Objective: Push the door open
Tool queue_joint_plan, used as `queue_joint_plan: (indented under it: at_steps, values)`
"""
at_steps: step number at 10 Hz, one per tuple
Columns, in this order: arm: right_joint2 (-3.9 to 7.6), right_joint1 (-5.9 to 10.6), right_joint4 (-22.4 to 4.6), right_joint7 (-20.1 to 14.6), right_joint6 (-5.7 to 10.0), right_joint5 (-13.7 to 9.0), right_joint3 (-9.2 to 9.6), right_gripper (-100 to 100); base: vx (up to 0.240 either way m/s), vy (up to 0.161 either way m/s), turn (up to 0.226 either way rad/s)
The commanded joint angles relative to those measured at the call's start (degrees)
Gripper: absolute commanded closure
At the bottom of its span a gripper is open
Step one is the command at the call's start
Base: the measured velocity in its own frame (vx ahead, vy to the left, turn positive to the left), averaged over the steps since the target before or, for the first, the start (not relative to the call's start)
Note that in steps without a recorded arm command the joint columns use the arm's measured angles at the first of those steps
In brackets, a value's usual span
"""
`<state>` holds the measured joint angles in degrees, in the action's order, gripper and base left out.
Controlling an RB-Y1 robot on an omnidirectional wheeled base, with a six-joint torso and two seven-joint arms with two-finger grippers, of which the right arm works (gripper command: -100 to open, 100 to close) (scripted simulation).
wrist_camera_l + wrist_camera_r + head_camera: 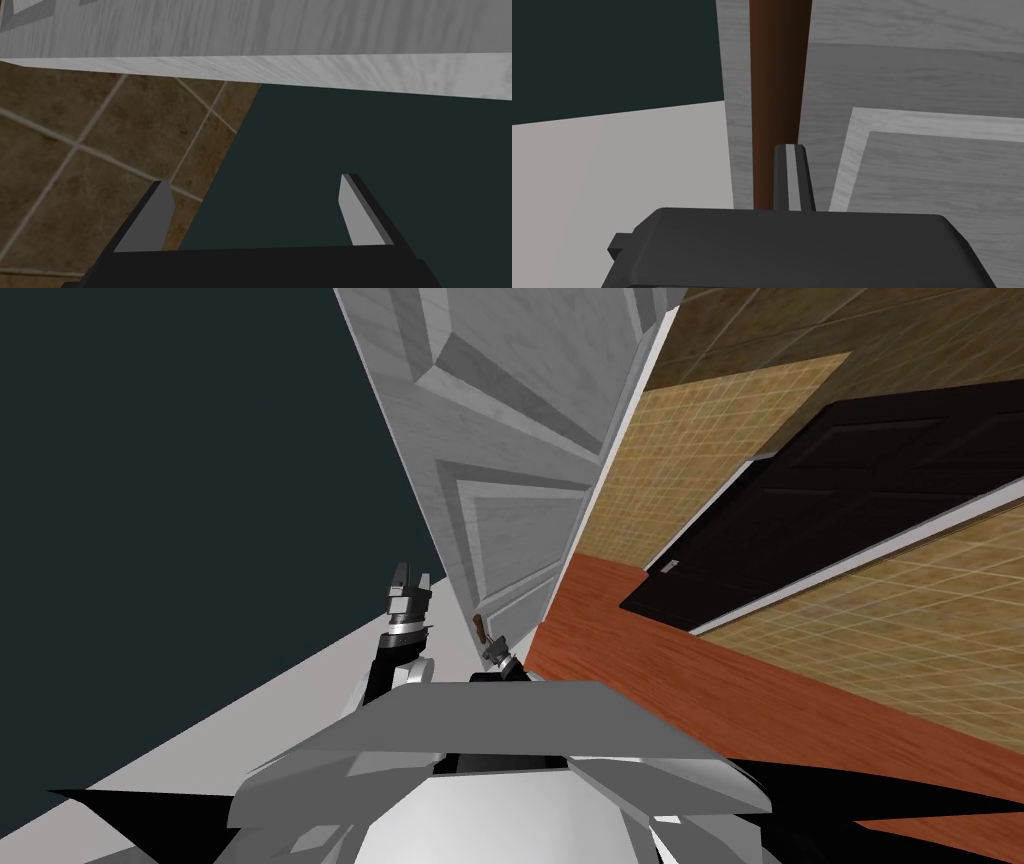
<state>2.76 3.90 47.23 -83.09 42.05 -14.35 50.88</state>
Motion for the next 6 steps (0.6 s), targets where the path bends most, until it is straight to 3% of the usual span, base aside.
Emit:
queue_joint_plan:
  at_steps: [1, 2, 3, 6]
  values:
    - [0.0, 0.0, 0.0, 0.0, 0.0, 0.0, 0.0, 100, -0.007, -0.004, 0.0]
    - [0.0, 0.0, 0.0, 0.0, 0.0, 0.0, 0.0, 100, 0.0, 0.0, 0.0]
    - [0.69, -0.51, 0.2, 0.2, 0.38, -0.3, -0.46, -100, -0.146, -0.044, -0.128]
    - [0.07, -1.17, 0.5, 0.5, 0.89, -0.6, -1.05, -100, -0.222, -0.094, -0.078]
